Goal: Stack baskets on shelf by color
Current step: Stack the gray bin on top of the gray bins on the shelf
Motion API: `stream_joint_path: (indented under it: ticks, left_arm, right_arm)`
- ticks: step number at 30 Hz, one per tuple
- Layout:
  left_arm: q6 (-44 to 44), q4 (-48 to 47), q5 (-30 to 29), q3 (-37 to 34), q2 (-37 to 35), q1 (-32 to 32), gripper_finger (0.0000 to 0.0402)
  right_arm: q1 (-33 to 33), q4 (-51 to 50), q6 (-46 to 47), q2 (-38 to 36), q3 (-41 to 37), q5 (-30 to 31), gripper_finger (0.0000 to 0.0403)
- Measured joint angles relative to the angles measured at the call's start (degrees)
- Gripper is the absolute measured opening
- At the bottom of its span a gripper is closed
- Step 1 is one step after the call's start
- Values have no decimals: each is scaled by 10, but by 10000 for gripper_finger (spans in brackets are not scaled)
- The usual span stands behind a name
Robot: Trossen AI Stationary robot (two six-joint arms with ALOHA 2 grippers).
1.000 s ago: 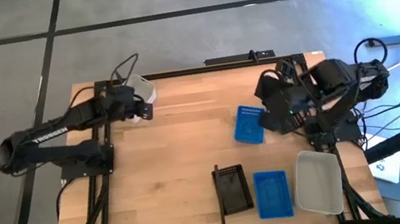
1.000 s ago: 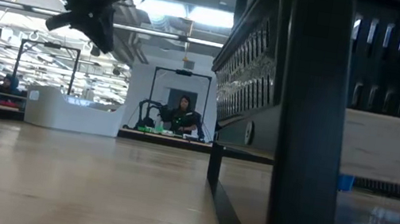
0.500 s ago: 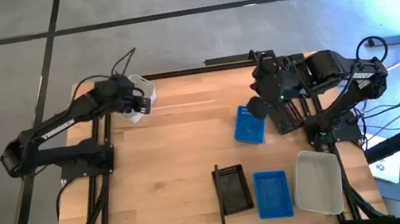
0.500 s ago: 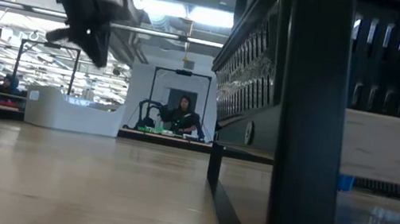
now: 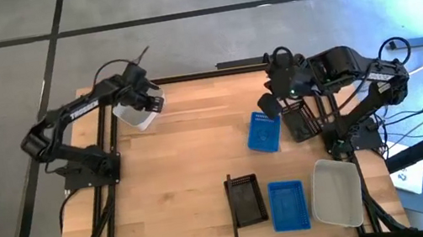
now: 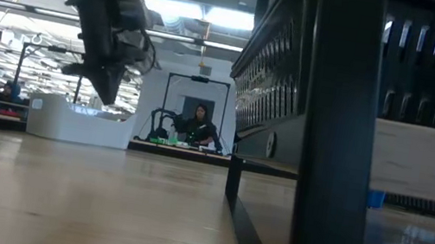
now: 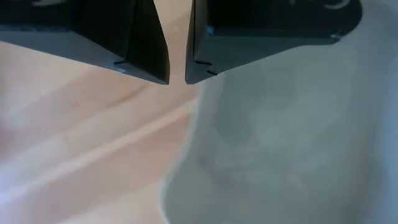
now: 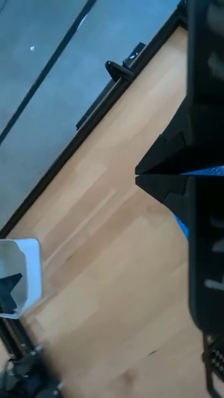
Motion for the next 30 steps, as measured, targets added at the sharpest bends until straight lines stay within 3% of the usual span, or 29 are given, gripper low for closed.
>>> stream_joint_path:
  ticks: [4,11,30]
  left_arm:
    - [22,-1,3,10,33,-6,43]
    - [49,-2,-63,10,44,-19,43]
    - [59,-22,-59,10,84,-19,43]
  right_arm:
    - [-12,0,-25,0,0,-20,0]
    - [-25,-2,-38,0,0,-34,0]
    - [-48,-2,-73,0,0,-61,0]
